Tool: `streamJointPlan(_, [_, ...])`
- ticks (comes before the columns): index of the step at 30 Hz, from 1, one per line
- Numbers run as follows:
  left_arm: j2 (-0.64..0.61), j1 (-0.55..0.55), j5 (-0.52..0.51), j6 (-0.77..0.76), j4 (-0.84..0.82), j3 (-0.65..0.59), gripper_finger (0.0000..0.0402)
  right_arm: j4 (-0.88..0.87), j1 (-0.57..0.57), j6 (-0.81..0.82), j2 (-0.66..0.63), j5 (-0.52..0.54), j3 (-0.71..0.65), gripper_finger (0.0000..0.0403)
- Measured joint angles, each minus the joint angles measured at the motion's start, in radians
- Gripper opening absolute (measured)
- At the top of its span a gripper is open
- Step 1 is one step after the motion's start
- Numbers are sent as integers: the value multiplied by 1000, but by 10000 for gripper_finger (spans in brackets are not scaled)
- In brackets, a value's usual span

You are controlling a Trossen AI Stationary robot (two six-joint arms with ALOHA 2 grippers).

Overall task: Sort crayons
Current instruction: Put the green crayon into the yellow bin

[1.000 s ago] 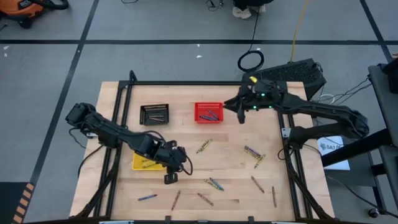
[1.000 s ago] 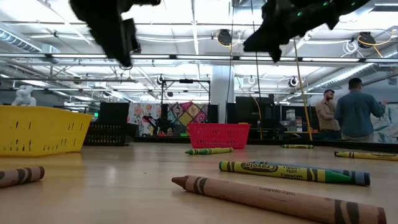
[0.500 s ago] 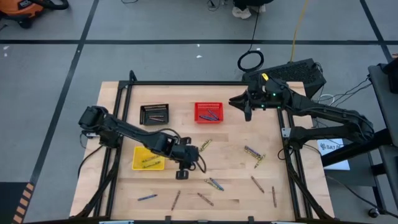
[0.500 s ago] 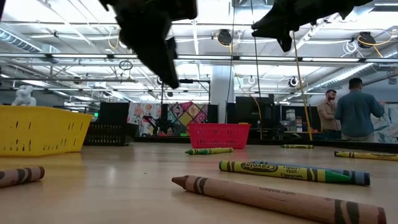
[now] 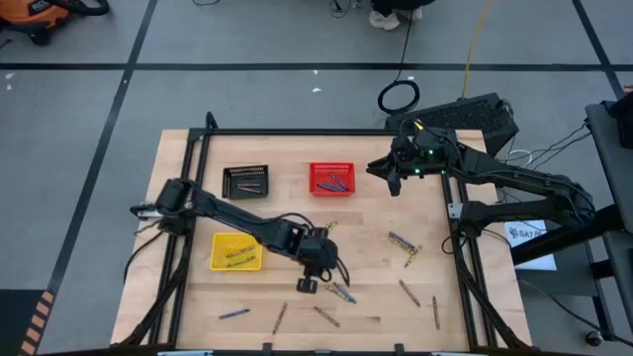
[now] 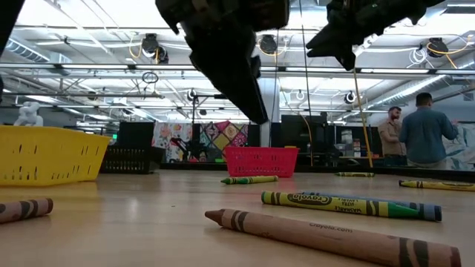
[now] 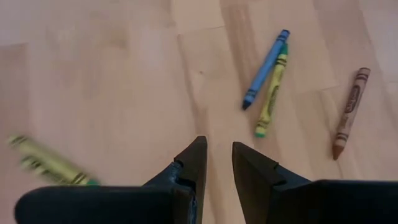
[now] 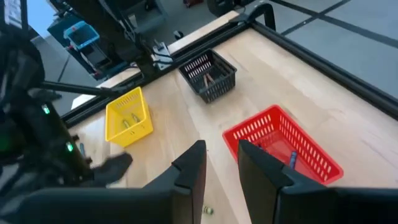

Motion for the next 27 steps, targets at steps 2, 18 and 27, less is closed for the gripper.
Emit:
streamJointPlan(2, [30, 0, 38, 1, -2, 20, 80, 0, 0, -1, 0, 0, 0, 80])
streamJointPlan(18, [60, 7, 115, 31, 9, 41, 80, 10, -57, -79, 0, 0, 0, 80])
streamJointPlan(27, [60, 10, 107, 76, 27, 41, 80, 1, -99, -78, 0, -5, 0, 80])
